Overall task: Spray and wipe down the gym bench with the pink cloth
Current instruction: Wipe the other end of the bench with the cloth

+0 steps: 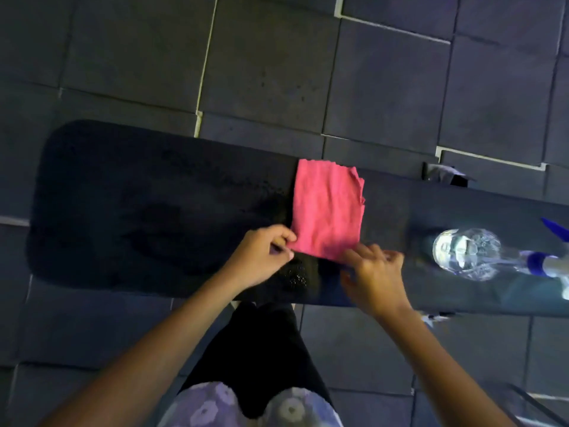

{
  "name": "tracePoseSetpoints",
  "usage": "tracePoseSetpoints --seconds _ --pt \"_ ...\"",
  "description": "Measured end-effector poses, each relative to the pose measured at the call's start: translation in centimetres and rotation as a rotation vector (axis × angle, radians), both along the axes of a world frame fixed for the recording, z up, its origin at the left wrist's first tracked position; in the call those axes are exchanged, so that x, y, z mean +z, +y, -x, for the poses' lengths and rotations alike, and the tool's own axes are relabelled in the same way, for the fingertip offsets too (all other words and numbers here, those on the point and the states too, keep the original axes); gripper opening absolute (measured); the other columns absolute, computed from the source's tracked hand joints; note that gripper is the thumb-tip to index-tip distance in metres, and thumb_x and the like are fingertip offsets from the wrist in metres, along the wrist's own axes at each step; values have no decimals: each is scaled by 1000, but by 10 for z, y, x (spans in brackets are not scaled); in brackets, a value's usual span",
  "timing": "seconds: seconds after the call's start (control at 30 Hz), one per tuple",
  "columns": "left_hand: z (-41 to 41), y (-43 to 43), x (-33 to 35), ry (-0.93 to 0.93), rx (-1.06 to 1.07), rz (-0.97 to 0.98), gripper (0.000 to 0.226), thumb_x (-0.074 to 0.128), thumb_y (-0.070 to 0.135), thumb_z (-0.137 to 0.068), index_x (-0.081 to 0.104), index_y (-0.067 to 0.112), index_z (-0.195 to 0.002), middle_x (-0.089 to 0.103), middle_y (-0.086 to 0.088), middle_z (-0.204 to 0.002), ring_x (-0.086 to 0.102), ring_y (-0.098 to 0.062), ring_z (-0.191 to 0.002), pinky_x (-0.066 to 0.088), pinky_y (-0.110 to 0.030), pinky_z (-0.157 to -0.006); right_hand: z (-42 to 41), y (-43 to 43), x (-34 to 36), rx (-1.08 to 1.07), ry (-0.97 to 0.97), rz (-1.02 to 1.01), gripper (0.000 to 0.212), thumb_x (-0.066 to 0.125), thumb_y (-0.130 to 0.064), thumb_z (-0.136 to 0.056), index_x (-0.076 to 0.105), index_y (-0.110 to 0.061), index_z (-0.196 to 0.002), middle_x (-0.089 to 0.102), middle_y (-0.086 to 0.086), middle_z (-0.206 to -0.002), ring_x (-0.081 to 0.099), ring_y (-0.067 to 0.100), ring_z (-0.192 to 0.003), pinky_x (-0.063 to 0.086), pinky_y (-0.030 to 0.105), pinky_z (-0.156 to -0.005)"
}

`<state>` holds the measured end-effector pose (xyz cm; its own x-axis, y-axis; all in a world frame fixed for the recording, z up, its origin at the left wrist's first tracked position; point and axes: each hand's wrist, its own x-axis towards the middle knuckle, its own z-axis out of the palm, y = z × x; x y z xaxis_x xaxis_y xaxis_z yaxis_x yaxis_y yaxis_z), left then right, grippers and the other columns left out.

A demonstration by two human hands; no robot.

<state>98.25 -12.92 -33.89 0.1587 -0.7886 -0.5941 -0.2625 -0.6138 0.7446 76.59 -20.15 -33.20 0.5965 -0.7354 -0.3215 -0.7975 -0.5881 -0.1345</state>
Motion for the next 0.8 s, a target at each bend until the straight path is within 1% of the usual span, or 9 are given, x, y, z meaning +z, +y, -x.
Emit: tracePoseSetpoints --seconds 0.1,0.2,0.23,0.3,0.37,0.4,0.5,0.63,0.8 --pt "6 21 -10 -86 41 51 23 67 16 -86 68 25 -107 68 14 -85 61 -5 -70 44 -13 -62 -9 4 3 -101 -78 -37 25 51 -45 -73 63 -23 -76 64 -3 -77 62 27 -74 39 38 -66" --pt "-3 27 -17 -426 57 265 19 56 19 -90 67 17 -105 68 3 -98 61 -16 -88 52 -33 -73 -32 -3 5 -143 -207 35 48 51 -58 -81 67 -21 -107 64 3 -116 58 31 -102 41 42 -77" --pt "-8 27 -22 -540 40 328 22 53 19 -90 66 14 -106 67 -1 -105 60 -20 -95 51 -38 -79 -44 -8 2 -167 -202 13 60 47 -63 -82 61 -22 -123 56 5 -135 51 32 -120 40 47 -88" --pt "-18 26 -33 -712 -3 395 28 49 20 -92 63 11 -115 63 -6 -122 56 -25 -112 46 -43 -93 -72 -19 -16 -239 -118 -73 78 34 -75 -83 34 -32 -148 24 7 -160 19 35 -147 24 61 -108" --pt "-26 23 -43 -794 -54 362 38 46 24 -96 56 11 -130 52 -8 -141 45 -26 -131 33 -47 -108 -96 -24 -42 -253 -1 -113 84 24 -80 -84 7 -36 -154 -3 6 -165 -8 41 -149 4 74 -107" --pt "-27 22 -47 -801 -78 324 43 43 27 -97 50 12 -137 44 -7 -148 36 -24 -139 25 -49 -114 -102 -25 -52 -228 41 -95 83 20 -77 -87 0 -34 -155 -8 8 -164 -12 43 -148 0 77 -105" --pt "-22 14 -53 -798 -144 216 54 36 35 -99 34 13 -148 24 -7 -159 15 -20 -148 9 -54 -118 -92 -29 -66 -69 74 -10 72 17 -61 -96 1 -23 -156 -3 14 -164 -5 44 -148 4 77 -107" --pt "-9 11 -56 -838 -221 146 61 30 41 -99 20 13 -152 9 -9 -162 2 -21 -149 3 -55 -118 -61 -38 -62 103 3 6 71 17 -51 -95 11 -16 -156 6 14 -164 2 35 -151 7 67 -115" --pt "-7 26 -57 -854 -244 127 61 26 41 -101 14 13 -153 6 -5 -162 -1 -19 -150 2 -52 -119 -3 -2 -61 -32 -15 13 73 30 -43 -90 20 -9 -154 13 18 -162 10 34 -150 15 58 -118"
